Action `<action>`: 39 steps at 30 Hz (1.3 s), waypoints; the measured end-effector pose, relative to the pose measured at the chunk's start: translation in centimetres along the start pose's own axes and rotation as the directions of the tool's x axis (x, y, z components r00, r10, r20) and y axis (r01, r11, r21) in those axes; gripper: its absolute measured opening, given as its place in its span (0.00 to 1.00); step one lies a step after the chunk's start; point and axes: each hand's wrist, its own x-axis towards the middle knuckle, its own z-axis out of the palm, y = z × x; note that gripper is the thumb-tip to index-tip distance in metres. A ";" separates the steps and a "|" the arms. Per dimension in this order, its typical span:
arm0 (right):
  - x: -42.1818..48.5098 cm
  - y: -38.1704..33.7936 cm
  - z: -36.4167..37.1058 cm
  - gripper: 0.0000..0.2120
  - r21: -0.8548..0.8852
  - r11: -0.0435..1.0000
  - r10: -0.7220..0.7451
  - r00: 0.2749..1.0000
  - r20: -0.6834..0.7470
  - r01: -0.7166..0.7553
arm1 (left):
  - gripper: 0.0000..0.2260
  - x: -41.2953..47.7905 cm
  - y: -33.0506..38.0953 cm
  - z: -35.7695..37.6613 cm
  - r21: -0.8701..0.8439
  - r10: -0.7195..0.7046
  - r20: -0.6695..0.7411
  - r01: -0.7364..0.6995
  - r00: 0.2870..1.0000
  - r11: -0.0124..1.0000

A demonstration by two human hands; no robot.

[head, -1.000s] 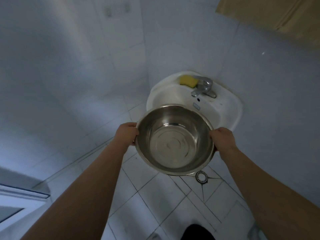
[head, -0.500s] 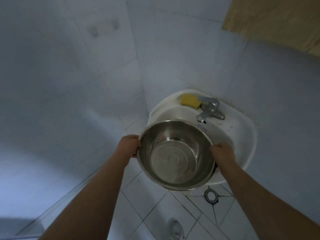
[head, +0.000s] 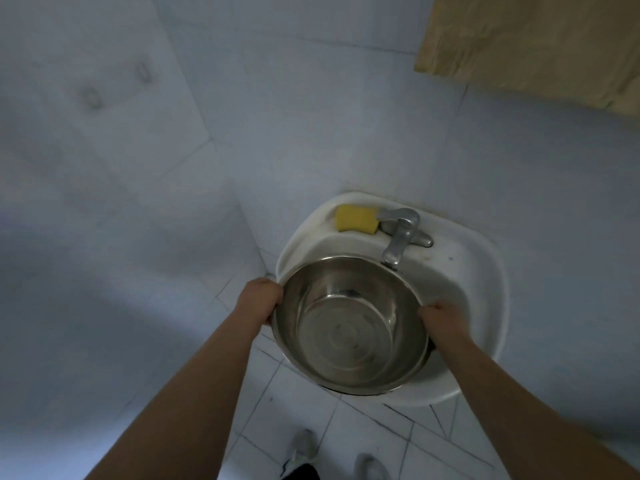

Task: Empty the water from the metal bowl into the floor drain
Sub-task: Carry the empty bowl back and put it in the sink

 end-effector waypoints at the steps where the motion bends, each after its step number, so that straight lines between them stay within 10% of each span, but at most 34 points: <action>1: -0.3 0.0 0.3 0.06 0.015 1.000 0.018 0.999 -0.028 -0.018 | 0.06 0.9 0.4 -0.3 0.022 -0.007 0.033 0.006 0.999 1.000; 11: -3.5 1.3 1.3 0.07 0.188 0.959 0.244 0.953 -0.178 -0.211 | 0.06 5.3 3.7 1.0 0.255 -0.038 0.223 -0.020 0.974 0.967; 39: 2.1 2.6 0.3 0.06 0.145 0.947 0.306 0.943 -0.128 -0.287 | 0.20 10.1 3.3 5.8 0.229 0.208 0.288 -0.278 0.935 0.933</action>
